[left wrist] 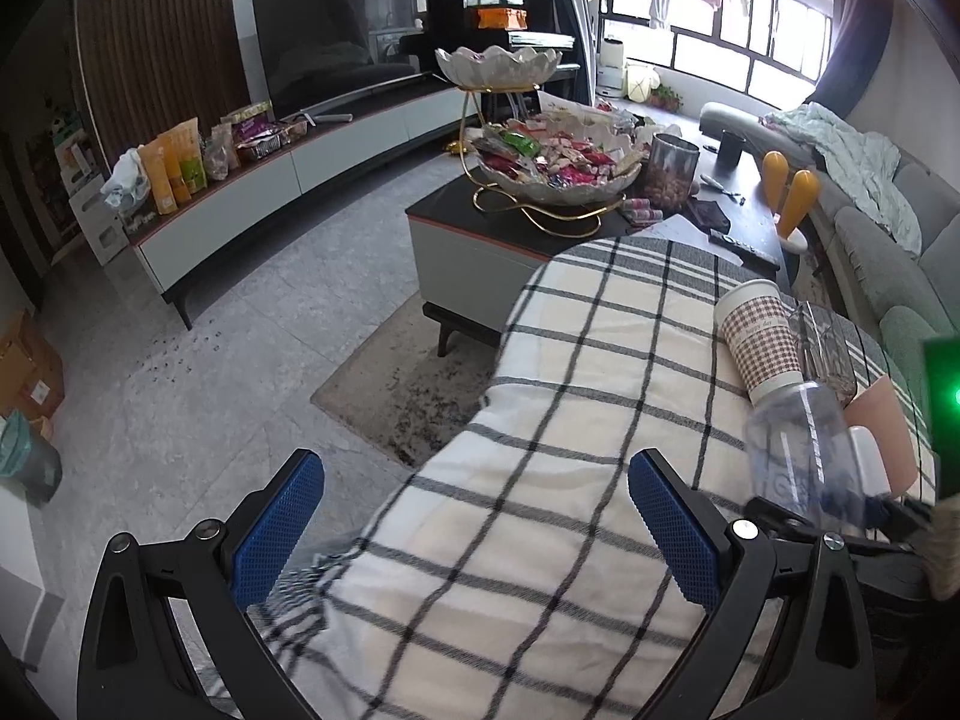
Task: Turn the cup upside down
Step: 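Lift the clear cup with the right gripper and carry it toward the left gripper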
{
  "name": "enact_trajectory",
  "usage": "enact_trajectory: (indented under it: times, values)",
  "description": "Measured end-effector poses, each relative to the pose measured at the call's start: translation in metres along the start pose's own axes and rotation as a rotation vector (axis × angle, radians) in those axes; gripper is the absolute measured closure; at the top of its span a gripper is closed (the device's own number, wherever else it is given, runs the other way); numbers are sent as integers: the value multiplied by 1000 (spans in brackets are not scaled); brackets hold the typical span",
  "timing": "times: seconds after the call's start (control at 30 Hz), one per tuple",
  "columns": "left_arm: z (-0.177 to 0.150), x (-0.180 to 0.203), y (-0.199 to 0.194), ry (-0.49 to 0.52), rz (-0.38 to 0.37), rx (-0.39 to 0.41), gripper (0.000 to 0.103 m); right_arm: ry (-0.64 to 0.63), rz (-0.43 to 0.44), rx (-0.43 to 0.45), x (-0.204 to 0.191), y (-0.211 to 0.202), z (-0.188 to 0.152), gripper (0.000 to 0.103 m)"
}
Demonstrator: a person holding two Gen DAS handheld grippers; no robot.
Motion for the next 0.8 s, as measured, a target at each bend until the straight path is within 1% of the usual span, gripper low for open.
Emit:
enact_trajectory:
  times: [0.1,0.2,0.27,0.33,0.43,0.5,0.67,0.73,0.8]
  values:
    - [-3,-13,-12,13,-18,14,0,107,33,0,1,-11,-22,32]
    - [-5,-21,-27,51,-57,32,0,220,72,-17,1,-19,-52,32]
    - [-9,-24,-40,98,-86,49,0,281,91,-21,-2,-25,-73,32]
    - [-13,-23,-50,141,-95,65,0,331,103,-20,-5,-29,-90,32]
    - [-21,-25,-65,195,-127,75,0,395,119,-8,-10,-34,-112,32]
    - [-27,-28,-72,210,-161,69,0,420,125,-6,-13,-37,-119,32]
    - [-43,-29,-81,241,-218,57,0,470,157,-18,-21,-37,-133,32]
    - [-48,-31,-82,245,-224,51,0,501,172,-21,-21,-35,-141,32]
    - [-51,-33,-81,255,-212,49,0,532,185,-15,-21,-31,-146,32]
Point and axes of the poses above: each gripper's, at about its wrist camera, not at the fingertips, and y roughly the way its jaws point, x to its right, z to its top, the point moved 1 cm from there along y, roughly the way its jaws point, and after that the axes turned 2 degrees about -x, right-handed, at the moved point
